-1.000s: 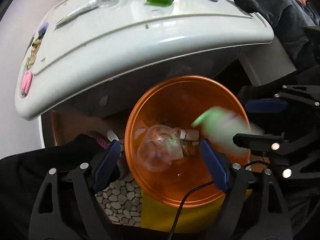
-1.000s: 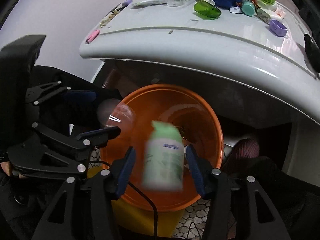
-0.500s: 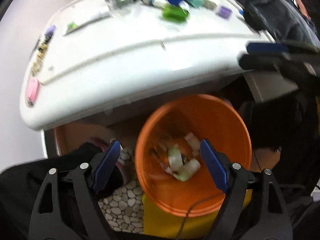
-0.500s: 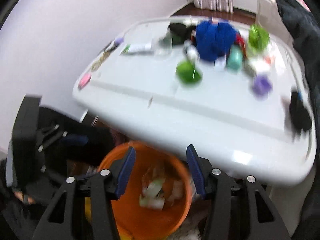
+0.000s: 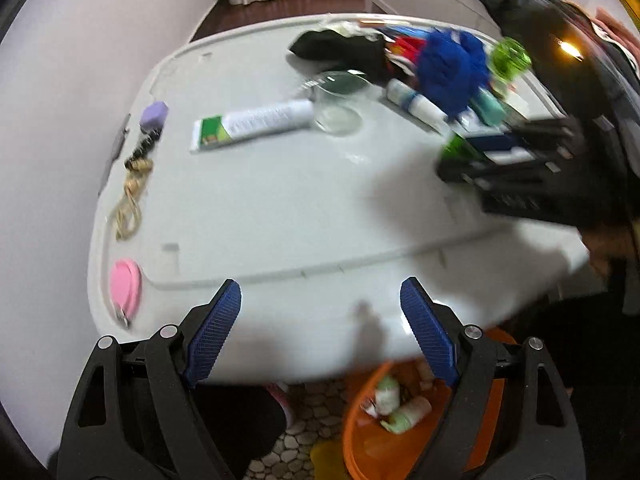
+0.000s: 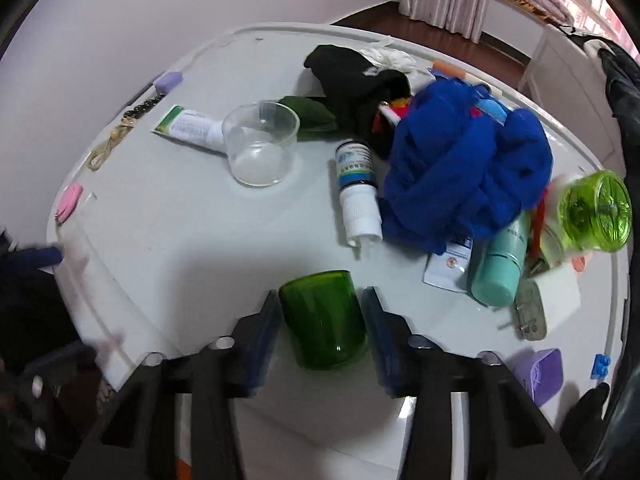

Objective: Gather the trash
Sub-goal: 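Grasp the green glass cup with the right tool while the left grasps the white ointment tube, then carry the green cup and tube over the orange bin and open both tools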

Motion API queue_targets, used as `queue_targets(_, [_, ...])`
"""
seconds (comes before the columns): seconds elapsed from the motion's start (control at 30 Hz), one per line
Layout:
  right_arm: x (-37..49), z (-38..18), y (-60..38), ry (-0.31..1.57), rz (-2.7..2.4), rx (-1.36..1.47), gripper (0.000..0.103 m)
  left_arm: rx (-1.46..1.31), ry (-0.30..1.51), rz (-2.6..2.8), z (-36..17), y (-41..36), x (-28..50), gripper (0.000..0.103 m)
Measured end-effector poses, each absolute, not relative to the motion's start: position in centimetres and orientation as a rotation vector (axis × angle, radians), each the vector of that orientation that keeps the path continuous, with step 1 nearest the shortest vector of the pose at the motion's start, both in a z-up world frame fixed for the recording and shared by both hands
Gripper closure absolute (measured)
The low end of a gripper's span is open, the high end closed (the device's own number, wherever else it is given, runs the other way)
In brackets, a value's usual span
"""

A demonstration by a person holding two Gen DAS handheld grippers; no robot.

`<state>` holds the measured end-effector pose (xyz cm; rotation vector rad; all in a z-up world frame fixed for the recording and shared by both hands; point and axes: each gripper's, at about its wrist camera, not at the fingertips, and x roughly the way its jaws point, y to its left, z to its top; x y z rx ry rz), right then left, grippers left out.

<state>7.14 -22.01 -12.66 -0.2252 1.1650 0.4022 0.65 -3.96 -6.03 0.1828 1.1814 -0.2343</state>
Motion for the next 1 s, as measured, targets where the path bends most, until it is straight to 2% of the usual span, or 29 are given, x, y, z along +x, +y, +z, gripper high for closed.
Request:
queue_targets(0.37, [5.3,-12.7,-23.9,1.153,0.412,-0.156,0.063,0.5,1.055,-0.308,-7.6,-4.4,10.3,0.023])
queue_targets(0.57, [5.5,-12.5,-24.7,1.169,0.417,-0.089,0.063,0.552,1.077,-0.529,-9.9,-4.5,14.1,0.021])
queue_targets(0.63, [5.4,-12.5,-24.6,1.17,0.414,-0.093,0.063,0.489,1.076,-0.579,-10.4,-4.1,15.6,0.021])
queue_targets(0.73, [5.3,-12.4,-24.6,1.173,0.413,-0.09,0.063,0.397,1.084,-0.603,-11.0,-3.3,16.8,0.033])
queue_targets(0.77, [5.4,-12.5,-24.5,1.173,0.413,-0.089,0.063,0.394,1.076,-0.593,-11.0,-3.3,16.6,0.048])
queue_targets(0.8, [5.4,-12.5,-24.6,1.169,0.413,-0.089,0.063,0.38,1.07,-0.565,-10.8,-3.2,16.4,0.069])
queue_targets(0.9, [5.4,-12.4,-24.7,1.156,0.405,-0.086,0.063,0.341,1.093,-0.482,-10.5,-3.1,15.9,0.076])
queue_targets(1.0, [5.0,-12.2,-24.5,1.139,0.401,-0.086,0.063,0.259,1.108,-0.434,-10.0,-2.9,14.5,0.076])
